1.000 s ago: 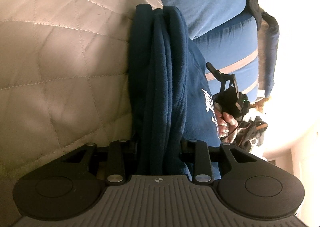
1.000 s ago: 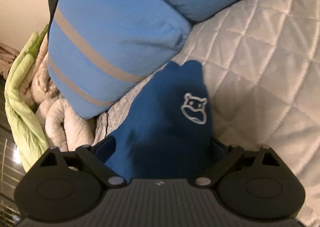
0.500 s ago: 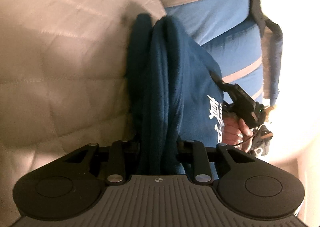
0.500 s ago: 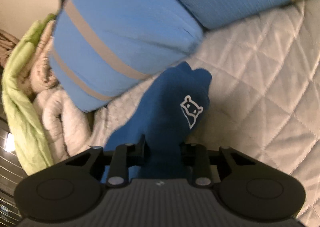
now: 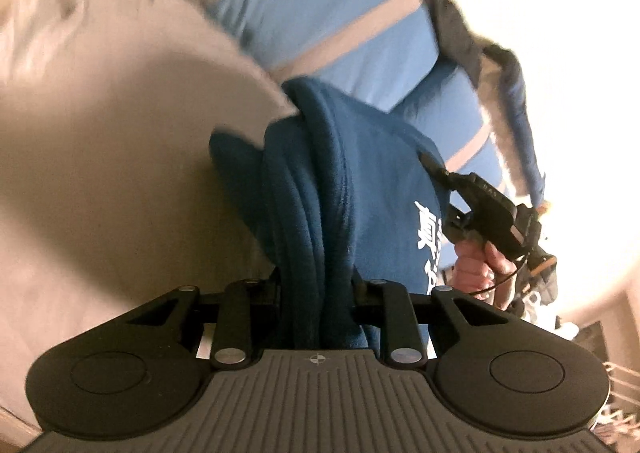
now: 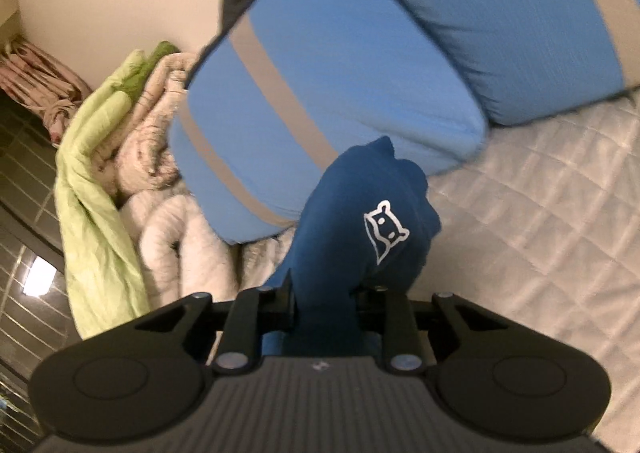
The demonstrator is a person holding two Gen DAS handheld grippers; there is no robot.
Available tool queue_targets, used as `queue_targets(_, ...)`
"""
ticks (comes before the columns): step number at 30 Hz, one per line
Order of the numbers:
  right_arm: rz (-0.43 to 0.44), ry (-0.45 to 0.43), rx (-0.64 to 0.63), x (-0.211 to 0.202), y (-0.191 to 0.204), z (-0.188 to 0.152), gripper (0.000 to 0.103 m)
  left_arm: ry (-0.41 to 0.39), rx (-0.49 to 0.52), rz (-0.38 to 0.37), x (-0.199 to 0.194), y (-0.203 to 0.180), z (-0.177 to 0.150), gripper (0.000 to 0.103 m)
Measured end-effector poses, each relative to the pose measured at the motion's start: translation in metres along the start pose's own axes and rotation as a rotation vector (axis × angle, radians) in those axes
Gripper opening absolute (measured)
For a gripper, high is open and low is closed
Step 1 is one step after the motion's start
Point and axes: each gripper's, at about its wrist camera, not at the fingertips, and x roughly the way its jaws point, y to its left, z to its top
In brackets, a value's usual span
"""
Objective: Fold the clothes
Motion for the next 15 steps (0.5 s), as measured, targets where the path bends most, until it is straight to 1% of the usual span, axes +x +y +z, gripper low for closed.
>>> queue_targets(3, 0.050, -0.013, -0.027, 0.017, 0.036, 0.015, 0.024, -0.069, 0.045, 0.031, -0.029, -0.012, 0.030, 0.028)
queue_targets(4, 0.062, -0.020, -0.044, 0.024, 0.049, 0.022, 0.024, -0.096, 0.060, 0.052, -0.035, -0.012, 0.041, 0.032)
queue_targets(5, 0.064, -0.037, -0.062, 0.034, 0.062, 0.027, 0.027, -0.124, 0.088, 0.097, -0.038, -0.012, 0.051, 0.040)
queue_targets(6, 0.062, -0.060, -0.080, 0.046, 0.074, 0.033, 0.031, -0.156, 0.154, 0.210, -0.034, -0.009, 0.059, 0.048)
queue_targets(7, 0.024, -0.080, -0.112, 0.060, 0.083, 0.036, 0.057, -0.188, 0.221, 0.324, -0.030, -0.007, 0.067, 0.069)
queue_targets(8, -0.039, -0.100, -0.155, 0.076, 0.090, 0.037, 0.087, -0.219, 0.286, 0.452, -0.024, -0.004, 0.072, 0.080)
queue_targets(9, -0.128, -0.096, -0.198, 0.092, 0.095, 0.035, 0.103, -0.237, 0.333, 0.583, -0.017, 0.001, 0.071, 0.080)
queue_targets(10, -0.229, -0.067, -0.238, 0.109, 0.097, 0.030, 0.103, -0.230, 0.342, 0.608, -0.014, 0.007, 0.065, 0.080)
queue_targets(11, -0.287, -0.037, -0.272, 0.118, 0.096, 0.022, 0.103, -0.222, 0.351, 0.634, -0.010, 0.014, 0.059, 0.080)
queue_targets(13, -0.348, 0.016, -0.332, 0.127, 0.091, 0.002, 0.103, -0.208, 0.368, 0.685, -0.003, 0.026, 0.047, 0.080)
queue_targets(14, -0.362, 0.034, -0.365, 0.128, 0.088, -0.008, 0.103, -0.202, 0.370, 0.697, -0.002, 0.032, 0.041, 0.080)
queue_targets(15, -0.365, 0.045, -0.400, 0.125, 0.085, -0.018, 0.103, -0.204, 0.354, 0.678, -0.005, 0.037, 0.035, 0.080)
